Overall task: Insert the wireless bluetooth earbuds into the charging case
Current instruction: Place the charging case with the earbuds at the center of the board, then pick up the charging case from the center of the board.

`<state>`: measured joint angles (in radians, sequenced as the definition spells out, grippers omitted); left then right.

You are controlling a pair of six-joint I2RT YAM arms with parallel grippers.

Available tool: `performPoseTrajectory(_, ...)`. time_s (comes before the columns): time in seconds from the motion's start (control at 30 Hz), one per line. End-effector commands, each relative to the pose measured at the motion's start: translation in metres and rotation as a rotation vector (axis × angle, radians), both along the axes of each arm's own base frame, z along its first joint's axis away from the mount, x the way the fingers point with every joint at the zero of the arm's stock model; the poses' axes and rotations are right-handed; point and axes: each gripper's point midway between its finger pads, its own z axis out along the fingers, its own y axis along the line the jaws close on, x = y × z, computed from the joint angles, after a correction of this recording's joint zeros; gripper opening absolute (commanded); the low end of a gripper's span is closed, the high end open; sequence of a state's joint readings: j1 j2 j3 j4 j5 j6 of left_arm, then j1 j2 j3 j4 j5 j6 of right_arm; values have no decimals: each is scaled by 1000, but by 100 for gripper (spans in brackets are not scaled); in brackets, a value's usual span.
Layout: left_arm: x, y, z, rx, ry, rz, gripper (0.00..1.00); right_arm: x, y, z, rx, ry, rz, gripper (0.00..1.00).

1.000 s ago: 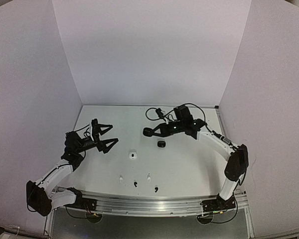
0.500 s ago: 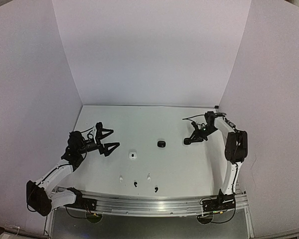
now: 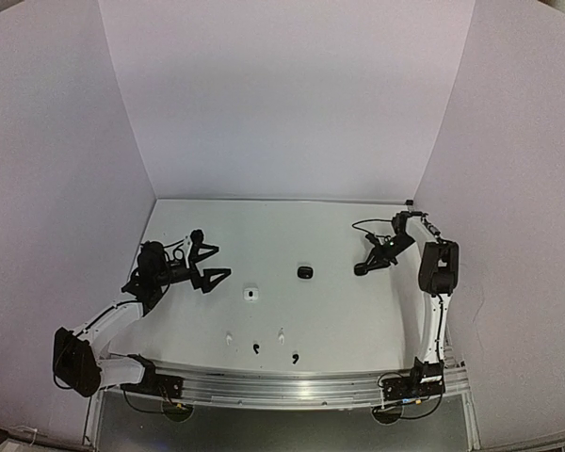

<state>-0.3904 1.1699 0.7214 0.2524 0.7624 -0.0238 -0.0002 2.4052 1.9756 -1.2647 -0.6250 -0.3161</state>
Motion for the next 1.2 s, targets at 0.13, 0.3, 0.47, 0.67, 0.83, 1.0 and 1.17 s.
performPoseTrajectory(0.13, 11, -2, 21, -8, -64, 6, 99, -3, 4, -7, 35, 58, 42, 12)
performPoseTrajectory(0.3, 10, -2, 19, -7, -62, 6, 99, 0, -12, -12, 19, 72, 0, 27)
performPoseTrajectory(0.47, 8, -1, 18, -8, -61, 6, 99, 6, -16, -15, 2, 67, -18, 30)
performPoseTrajectory(0.67, 9, -2, 19, -21, -62, 4, 99, 12, -17, -14, -7, 51, -38, 32)
performPoseTrajectory(0.83, 8, -2, 18, -18, -65, 4, 99, 11, -14, 2, 14, 23, -43, 33)
performPoseTrajectory(1.0, 7, -1, 17, -22, -64, 2, 99, 23, -13, 44, 22, -80, -69, 42)
performPoseTrajectory(1.17, 8, 1, 12, -16, -65, 19, 99, 43, 0, 93, 4, -269, -79, 65)
